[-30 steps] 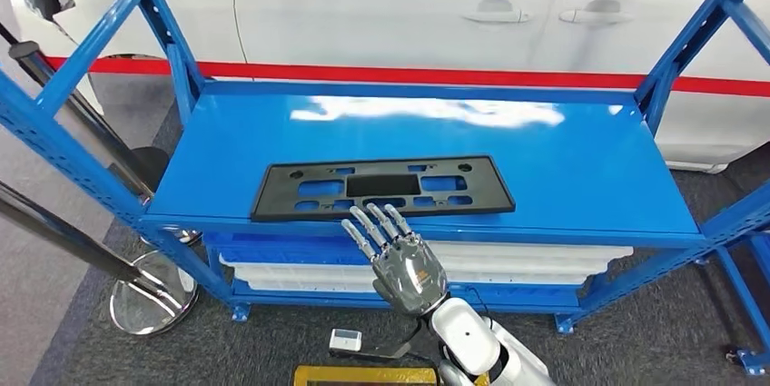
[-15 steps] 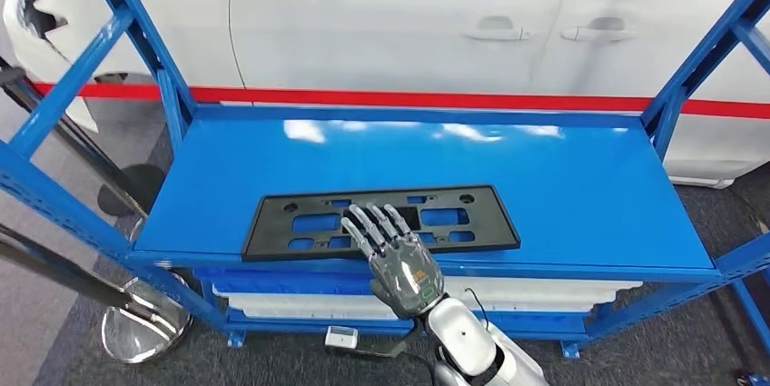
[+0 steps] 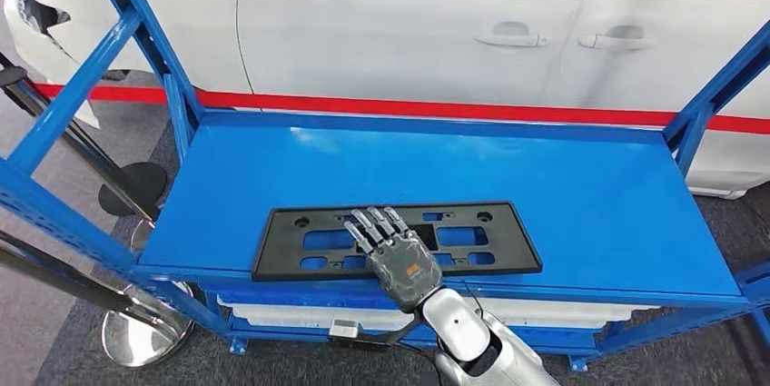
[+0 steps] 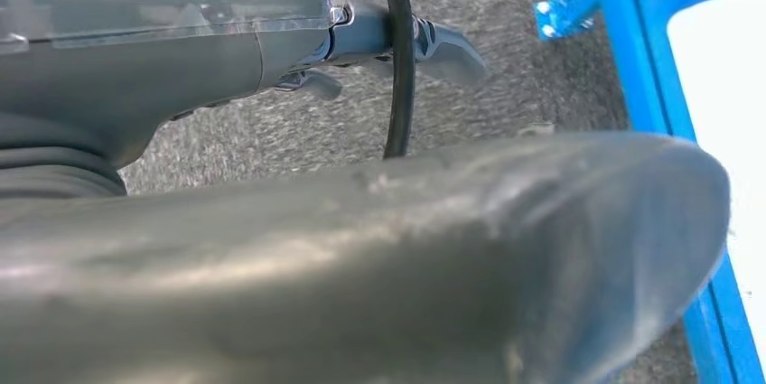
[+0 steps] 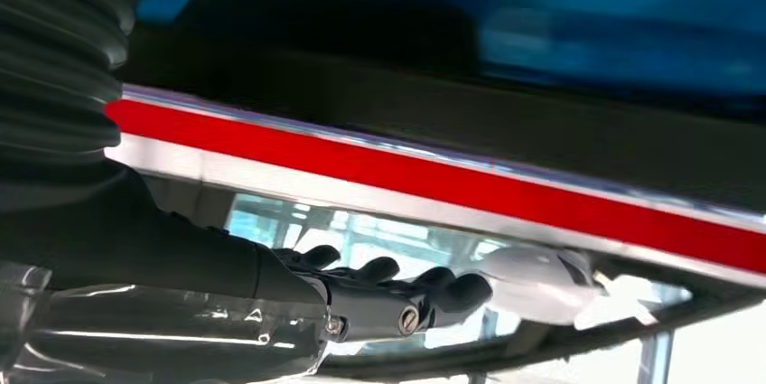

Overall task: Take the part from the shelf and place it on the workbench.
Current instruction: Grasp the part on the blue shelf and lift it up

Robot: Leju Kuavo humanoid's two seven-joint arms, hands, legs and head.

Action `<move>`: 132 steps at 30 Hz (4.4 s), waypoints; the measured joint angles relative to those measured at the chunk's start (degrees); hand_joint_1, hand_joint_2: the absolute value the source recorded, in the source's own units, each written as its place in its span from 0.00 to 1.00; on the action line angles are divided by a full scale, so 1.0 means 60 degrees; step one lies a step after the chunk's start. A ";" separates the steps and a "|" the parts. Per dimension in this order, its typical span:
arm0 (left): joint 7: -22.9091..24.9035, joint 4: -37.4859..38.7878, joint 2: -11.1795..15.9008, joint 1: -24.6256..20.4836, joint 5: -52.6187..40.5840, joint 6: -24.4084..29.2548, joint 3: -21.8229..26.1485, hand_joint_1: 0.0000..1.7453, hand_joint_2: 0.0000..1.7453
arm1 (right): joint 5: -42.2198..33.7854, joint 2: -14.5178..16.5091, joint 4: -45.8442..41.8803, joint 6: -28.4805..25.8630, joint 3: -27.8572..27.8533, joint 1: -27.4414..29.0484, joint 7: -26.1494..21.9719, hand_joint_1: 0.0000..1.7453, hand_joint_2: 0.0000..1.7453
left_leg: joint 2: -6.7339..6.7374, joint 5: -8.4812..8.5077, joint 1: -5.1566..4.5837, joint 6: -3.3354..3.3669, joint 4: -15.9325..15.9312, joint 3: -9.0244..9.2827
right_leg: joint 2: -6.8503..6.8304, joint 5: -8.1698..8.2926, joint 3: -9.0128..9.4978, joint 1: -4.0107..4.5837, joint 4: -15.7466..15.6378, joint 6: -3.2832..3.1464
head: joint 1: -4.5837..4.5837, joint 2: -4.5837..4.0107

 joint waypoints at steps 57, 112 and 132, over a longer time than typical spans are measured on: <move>-0.0259 0.0007 -0.0029 0.0353 0.0671 0.0175 -0.0201 0.00 0.00 | -0.7555 0.0318 -0.2538 -0.0387 -0.1680 0.1051 -0.2934 1.00 1.00 | 0.0066 0.0184 0.0204 0.0039 -0.0110 -0.0048 | 0.0027 -0.1409 -0.0917 -0.0156 0.2550 0.0341 | 0.0002 0.0000; 0.0198 -0.0073 -0.0798 0.0443 0.0717 0.0304 0.1081 0.00 0.00 | -1.3406 0.0129 -0.6087 0.0240 -0.3195 0.6028 -0.5387 1.00 1.00 | 0.0059 -0.0458 0.0047 0.0022 -0.0259 0.0803 | -0.0055 0.0463 -0.0568 -0.0171 0.0113 0.0339 | 0.0001 0.0000; 0.0482 -0.0062 -0.0715 0.0466 0.0311 0.0300 0.1082 0.00 0.00 | -1.2386 0.0166 -0.6757 -0.0267 -0.3267 0.5376 -0.5893 1.00 1.00 | 0.0124 -0.1238 0.0152 -0.0502 0.2341 -0.1208 | -0.0093 -0.0257 0.0541 -0.0152 -0.0277 -0.0127 | -0.0002 0.0000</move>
